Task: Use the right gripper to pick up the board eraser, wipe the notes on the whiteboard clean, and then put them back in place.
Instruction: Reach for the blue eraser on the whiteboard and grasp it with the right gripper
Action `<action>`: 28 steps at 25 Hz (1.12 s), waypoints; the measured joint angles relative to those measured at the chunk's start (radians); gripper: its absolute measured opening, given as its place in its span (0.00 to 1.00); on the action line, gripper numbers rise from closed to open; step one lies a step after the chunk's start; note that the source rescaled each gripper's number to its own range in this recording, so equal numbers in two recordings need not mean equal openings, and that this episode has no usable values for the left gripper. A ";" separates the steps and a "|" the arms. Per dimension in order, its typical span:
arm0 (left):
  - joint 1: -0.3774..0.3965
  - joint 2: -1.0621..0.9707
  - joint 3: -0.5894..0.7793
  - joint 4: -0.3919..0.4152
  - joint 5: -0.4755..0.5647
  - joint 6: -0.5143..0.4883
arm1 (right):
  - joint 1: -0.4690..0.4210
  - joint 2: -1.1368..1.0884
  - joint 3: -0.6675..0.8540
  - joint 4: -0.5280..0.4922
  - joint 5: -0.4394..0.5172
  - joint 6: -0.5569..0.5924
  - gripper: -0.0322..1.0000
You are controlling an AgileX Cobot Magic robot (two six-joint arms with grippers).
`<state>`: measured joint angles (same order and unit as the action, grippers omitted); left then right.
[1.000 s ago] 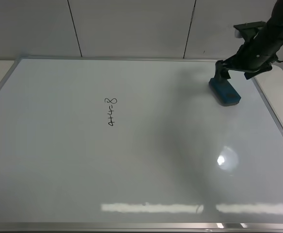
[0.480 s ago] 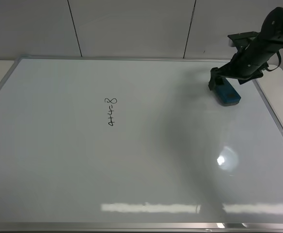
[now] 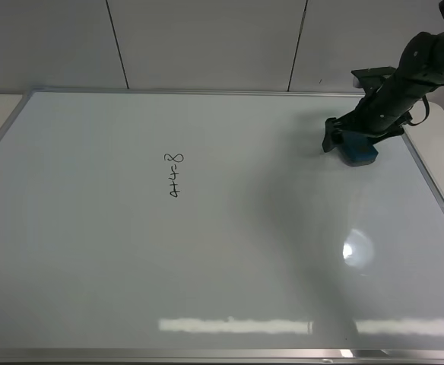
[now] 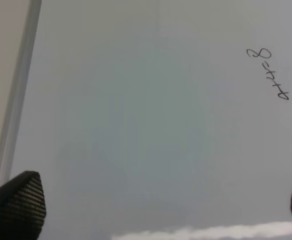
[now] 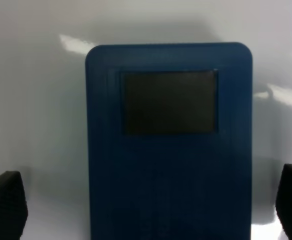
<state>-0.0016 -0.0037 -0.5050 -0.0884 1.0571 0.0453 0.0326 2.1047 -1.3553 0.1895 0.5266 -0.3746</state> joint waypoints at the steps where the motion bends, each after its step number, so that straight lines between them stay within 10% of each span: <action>1: 0.000 0.000 0.000 0.000 0.000 0.000 | 0.000 0.001 0.000 0.004 0.000 -0.002 1.00; 11: 0.000 0.000 0.000 0.000 0.000 0.000 | 0.000 0.002 0.000 0.054 0.000 -0.026 0.93; 18: 0.000 0.000 0.000 0.000 0.000 0.000 | 0.000 -0.005 0.000 0.086 0.048 -0.027 0.03; 28: 0.000 0.000 0.000 0.000 0.000 0.000 | 0.000 -0.042 0.000 0.086 0.061 -0.027 0.04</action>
<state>-0.0016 -0.0037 -0.5050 -0.0884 1.0571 0.0453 0.0326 2.0630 -1.3553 0.2760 0.5876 -0.4020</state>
